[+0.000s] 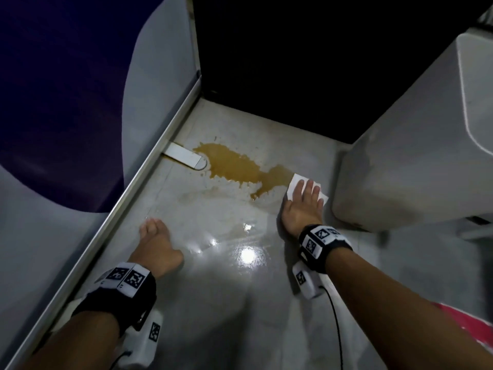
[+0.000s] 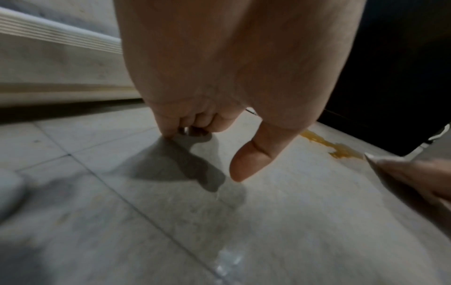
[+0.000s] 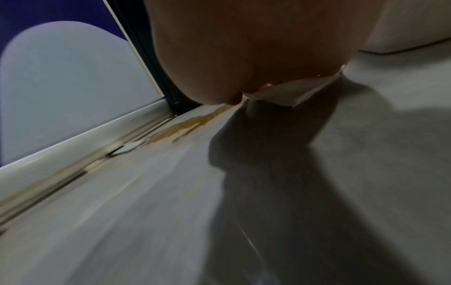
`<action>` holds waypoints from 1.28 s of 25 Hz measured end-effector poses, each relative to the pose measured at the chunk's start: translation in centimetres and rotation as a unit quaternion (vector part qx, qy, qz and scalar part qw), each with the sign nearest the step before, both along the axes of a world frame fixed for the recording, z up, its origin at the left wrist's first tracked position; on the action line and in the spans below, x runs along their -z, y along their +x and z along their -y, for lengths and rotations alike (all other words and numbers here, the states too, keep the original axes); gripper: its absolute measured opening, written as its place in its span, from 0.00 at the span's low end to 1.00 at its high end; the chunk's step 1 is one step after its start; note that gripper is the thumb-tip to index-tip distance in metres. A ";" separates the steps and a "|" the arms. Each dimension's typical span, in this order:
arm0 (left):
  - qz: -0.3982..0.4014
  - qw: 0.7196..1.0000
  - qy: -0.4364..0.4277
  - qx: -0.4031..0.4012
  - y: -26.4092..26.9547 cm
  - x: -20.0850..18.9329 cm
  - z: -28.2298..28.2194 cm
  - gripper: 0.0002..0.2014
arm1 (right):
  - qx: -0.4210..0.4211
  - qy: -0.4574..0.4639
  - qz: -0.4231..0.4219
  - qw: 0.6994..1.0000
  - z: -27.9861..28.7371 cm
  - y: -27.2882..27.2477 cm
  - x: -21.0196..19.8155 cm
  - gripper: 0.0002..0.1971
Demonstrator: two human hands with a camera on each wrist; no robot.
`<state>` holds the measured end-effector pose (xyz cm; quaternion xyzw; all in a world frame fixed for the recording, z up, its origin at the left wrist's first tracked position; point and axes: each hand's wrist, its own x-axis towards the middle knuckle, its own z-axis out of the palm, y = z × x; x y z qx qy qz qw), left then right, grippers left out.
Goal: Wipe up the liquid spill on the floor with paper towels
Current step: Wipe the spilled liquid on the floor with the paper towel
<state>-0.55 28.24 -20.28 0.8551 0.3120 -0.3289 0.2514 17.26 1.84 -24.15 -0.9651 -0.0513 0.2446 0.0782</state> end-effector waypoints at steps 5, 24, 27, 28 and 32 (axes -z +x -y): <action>0.010 1.000 -0.020 0.010 -0.7 0.1 -0.7 0.47 | -0.015 0.049 0.023 0.998 -1.8 7.9 0.3 0.29; 0.007 0.998 -0.057 0.004 -0.1 -1.2 -0.8 0.57 | -0.081 0.044 -0.032 0.995 -5.7 0.1 -0.4 0.34; 0.007 0.998 -0.056 0.000 -0.2 -1.4 -0.6 0.59 | -0.058 0.053 -0.045 0.996 -7.3 -3.0 -0.4 0.34; 0.011 0.999 -0.053 -0.003 -0.2 -1.5 -0.5 0.59 | -0.040 0.051 -0.039 0.997 -7.8 -3.3 -0.3 0.35; 0.025 0.998 -0.065 -0.007 -0.3 -1.6 -0.9 0.58 | 0.060 0.059 -0.054 0.995 -11.6 -0.5 -0.6 0.34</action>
